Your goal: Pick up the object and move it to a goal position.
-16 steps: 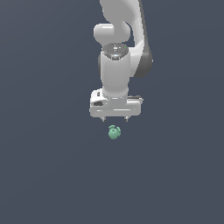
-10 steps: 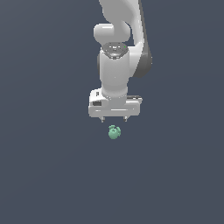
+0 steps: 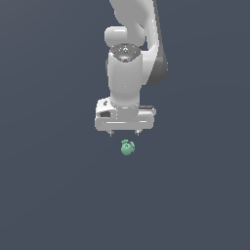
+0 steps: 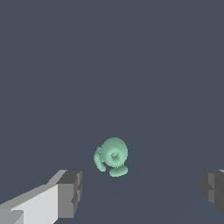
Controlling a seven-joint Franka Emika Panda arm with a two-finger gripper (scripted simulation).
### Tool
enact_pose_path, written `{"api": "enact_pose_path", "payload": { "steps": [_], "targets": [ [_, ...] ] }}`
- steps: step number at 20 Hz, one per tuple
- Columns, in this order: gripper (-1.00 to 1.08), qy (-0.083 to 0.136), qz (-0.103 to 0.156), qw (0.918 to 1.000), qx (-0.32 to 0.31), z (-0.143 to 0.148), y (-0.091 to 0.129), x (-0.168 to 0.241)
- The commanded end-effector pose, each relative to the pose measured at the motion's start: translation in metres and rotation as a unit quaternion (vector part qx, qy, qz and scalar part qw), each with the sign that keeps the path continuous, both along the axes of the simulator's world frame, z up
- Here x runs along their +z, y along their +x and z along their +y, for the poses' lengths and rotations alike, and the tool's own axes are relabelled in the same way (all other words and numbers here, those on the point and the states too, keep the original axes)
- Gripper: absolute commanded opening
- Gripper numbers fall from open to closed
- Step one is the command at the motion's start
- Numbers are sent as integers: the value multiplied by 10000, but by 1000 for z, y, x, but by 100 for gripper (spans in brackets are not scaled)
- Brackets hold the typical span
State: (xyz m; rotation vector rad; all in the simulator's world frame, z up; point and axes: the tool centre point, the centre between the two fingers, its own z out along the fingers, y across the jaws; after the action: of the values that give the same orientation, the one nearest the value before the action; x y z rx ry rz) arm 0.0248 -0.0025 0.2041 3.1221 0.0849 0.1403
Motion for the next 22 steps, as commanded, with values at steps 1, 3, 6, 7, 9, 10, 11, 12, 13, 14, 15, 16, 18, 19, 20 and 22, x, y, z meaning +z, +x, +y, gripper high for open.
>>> {"api": "enact_pose_path", "payload": {
  "steps": [1, 3, 6, 7, 9, 10, 11, 12, 13, 14, 15, 16, 18, 19, 20, 22],
  "targets": [
    [100, -4, 7, 10000, 46, 0, 0, -1],
    [100, -14, 14, 9999, 120, 0, 0, -3],
    [100, -33, 30, 9996, 283, 0, -1, -6],
    [100, -40, 37, 9994, 352, 0, -1, -7],
    [100, -55, 54, 9987, 509, 0, -2, -11],
    [100, -64, 63, 9982, 597, 1, -2, -12],
    [100, -73, 73, 9975, 693, 1, -2, -14],
    [100, -83, 83, 9968, 795, 1, -2, -17],
    [100, -92, 94, 9958, 904, 1, -3, -19],
    [100, -102, 106, 9947, 1020, 1, -3, -21],
    [100, -112, 119, 9933, 1144, 1, -4, -24],
    [100, -122, 132, 9917, 1273, 1, -4, -26],
    [100, -142, 160, 9877, 1548, 2, -5, -32],
    [100, -151, 173, 9854, 1686, 2, -6, -35],
    [100, -159, 187, 9829, 1824, 2, -6, -38],
    [100, -174, 213, 9774, 2098, 3, -7, -43]
  ]
}}
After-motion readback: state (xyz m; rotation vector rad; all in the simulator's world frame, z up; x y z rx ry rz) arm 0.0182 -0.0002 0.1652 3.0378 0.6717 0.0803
